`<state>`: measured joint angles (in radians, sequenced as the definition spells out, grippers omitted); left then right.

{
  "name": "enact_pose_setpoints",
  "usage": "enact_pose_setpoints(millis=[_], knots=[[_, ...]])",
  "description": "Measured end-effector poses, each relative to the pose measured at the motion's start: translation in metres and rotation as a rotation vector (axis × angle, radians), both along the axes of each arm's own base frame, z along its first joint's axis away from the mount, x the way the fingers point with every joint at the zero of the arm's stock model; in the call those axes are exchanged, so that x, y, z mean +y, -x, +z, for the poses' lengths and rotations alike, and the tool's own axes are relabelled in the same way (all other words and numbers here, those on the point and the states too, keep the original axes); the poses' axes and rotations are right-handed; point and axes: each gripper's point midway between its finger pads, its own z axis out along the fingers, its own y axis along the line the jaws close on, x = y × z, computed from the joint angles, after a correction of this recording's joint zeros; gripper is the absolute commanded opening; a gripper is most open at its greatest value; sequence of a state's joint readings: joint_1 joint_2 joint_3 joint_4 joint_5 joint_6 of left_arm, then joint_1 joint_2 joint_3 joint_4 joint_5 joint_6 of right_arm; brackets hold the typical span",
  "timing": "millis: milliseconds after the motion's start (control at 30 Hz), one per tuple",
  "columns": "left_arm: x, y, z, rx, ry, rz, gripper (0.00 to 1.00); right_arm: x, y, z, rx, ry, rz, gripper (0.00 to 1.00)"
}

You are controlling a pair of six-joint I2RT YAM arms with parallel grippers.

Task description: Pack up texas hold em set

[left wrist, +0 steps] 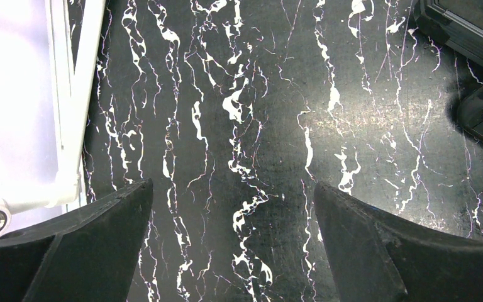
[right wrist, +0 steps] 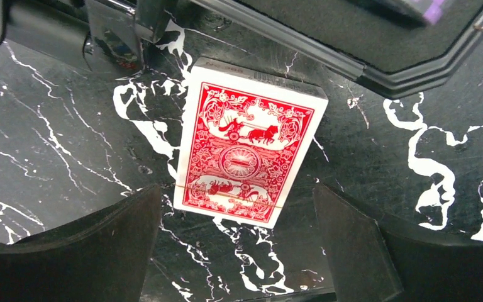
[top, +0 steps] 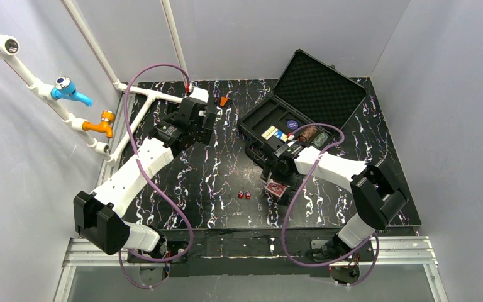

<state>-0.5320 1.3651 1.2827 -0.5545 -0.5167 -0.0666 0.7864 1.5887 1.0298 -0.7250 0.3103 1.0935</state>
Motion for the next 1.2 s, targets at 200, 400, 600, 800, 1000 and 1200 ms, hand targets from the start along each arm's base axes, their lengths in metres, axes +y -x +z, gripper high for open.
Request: enact_pose_setpoints(millis=[200, 400, 600, 800, 1000, 1200], knots=[[0.0, 0.0, 0.0, 0.0, 0.0, 0.0, 0.99, -0.001, 0.001, -0.013, 0.012, 0.014, 0.001, 0.94], [0.0, 0.0, 0.0, 0.0, 0.0, 0.0, 0.99, 0.0, -0.002, -0.024, 0.016, 0.028, 0.019, 0.88], [0.0, 0.0, 0.0, 0.0, 0.0, 0.0, 0.99, 0.0, -0.003, -0.025, 0.013, 0.038, 0.025, 0.8], [0.0, 0.0, 0.0, 0.0, 0.0, 0.0, 0.99, -0.001, -0.005, -0.026, 0.006, 0.048, 0.045, 0.69], [0.0, 0.0, 0.0, 0.0, 0.0, 0.0, 0.99, 0.002, -0.006, -0.026, 0.0, 0.048, 0.144, 0.66], [0.0, 0.0, 0.0, 0.0, 0.0, -0.001, 0.99, 0.009, -0.002, -0.025, 0.005, 0.034, 0.378, 0.66]])
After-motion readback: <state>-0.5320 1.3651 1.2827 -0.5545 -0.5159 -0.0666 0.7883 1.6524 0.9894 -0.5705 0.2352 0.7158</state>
